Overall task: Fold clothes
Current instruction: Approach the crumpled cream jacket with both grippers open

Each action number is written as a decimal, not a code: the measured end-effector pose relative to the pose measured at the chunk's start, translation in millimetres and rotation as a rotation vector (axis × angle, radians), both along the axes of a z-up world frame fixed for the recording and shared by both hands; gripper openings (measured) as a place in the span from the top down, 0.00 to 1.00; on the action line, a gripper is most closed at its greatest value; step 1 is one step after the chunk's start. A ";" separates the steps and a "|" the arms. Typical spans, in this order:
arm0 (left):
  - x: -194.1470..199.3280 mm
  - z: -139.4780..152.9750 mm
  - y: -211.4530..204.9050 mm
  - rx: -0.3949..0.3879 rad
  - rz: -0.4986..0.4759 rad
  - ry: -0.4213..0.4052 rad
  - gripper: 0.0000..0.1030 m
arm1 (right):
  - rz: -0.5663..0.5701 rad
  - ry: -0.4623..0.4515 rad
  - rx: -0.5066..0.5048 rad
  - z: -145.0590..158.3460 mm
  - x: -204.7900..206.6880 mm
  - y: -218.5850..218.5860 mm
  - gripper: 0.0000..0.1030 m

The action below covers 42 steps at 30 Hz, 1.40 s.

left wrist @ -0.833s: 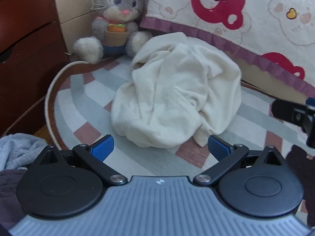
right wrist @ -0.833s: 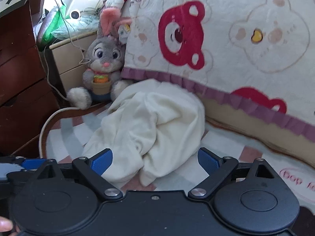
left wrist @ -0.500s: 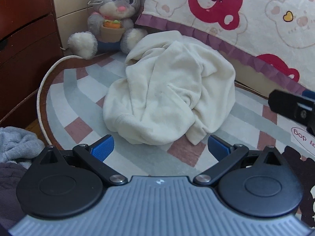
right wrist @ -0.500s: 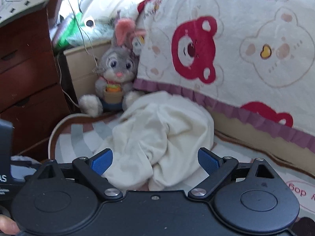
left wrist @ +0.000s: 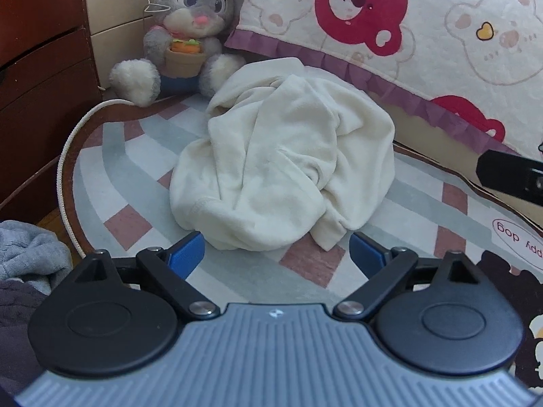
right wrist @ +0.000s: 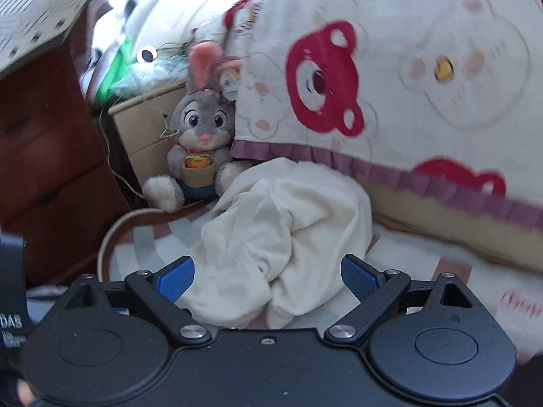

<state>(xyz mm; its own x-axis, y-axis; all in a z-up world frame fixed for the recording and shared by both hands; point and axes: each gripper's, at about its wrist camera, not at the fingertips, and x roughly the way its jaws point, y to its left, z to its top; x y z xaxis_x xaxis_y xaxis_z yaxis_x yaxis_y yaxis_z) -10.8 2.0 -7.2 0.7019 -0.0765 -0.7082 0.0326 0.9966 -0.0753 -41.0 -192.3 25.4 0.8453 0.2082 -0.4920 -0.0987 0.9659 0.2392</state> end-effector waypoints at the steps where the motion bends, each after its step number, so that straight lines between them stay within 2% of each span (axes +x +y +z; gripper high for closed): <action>1: 0.4 0.8 1.1 -0.006 0.003 -0.002 0.11 | 0.000 0.005 0.002 -1.3 1.3 1.7 0.07; 4: 2.5 3.3 6.8 -0.049 0.009 -0.002 0.13 | -0.001 0.015 0.003 -3.5 4.7 5.2 0.10; 7: 4.6 4.8 14.7 -0.087 0.000 -0.013 0.22 | -0.006 0.028 0.031 -5.1 9.1 2.9 0.20; 8: 6.0 5.5 17.5 -0.082 0.005 -0.016 0.24 | -0.007 0.034 0.044 -6.1 10.6 1.1 0.20; 11: 9.0 9.1 24.9 -0.063 0.025 -0.031 0.24 | -0.007 0.045 0.071 -8.7 12.8 -1.7 0.20; 16: 13.2 8.7 34.0 -0.080 0.029 -0.021 0.27 | -0.019 0.051 0.042 -11.3 15.1 -0.2 0.21; 21: 16.4 8.1 41.5 -0.164 0.020 -0.013 0.27 | -0.037 0.055 0.045 -13.0 18.3 -4.5 0.31; 22: 16.3 9.1 41.5 -0.159 0.022 -0.019 0.27 | -0.039 0.052 0.039 -13.2 17.6 -4.4 0.36; 23: 16.4 10.0 41.6 -0.154 0.024 -0.024 0.27 | -0.040 0.049 0.034 -13.3 16.9 -4.0 0.37; 32: 18.8 10.3 47.4 -0.133 0.032 -0.043 0.30 | -0.078 0.053 0.046 -15.4 18.0 -8.3 0.29; 36: 24.6 -0.2 52.6 -0.213 0.061 -0.058 0.30 | -0.068 0.047 0.079 -21.7 20.9 -8.8 0.29; 38: 31.2 -12.0 52.7 -0.246 0.082 -0.049 0.30 | -0.055 0.039 0.093 -32.0 24.3 -3.3 0.34; 39: 35.9 -18.5 52.1 -0.243 0.091 -0.041 0.30 | -0.055 0.051 0.098 -38.3 27.6 -0.3 0.39; 42: 57.1 -37.2 52.0 -0.160 0.107 -0.044 0.30 | -0.075 0.112 0.078 -57.0 39.6 8.2 0.40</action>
<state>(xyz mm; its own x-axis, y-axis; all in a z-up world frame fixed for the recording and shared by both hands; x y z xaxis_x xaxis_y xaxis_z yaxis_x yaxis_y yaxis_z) 46.3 54.0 -44.4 0.7418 -0.1089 -0.6617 -0.0667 0.9699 -0.2343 -1.4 -184.1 -31.5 0.8007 0.1878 -0.5688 0.0043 0.9478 0.3189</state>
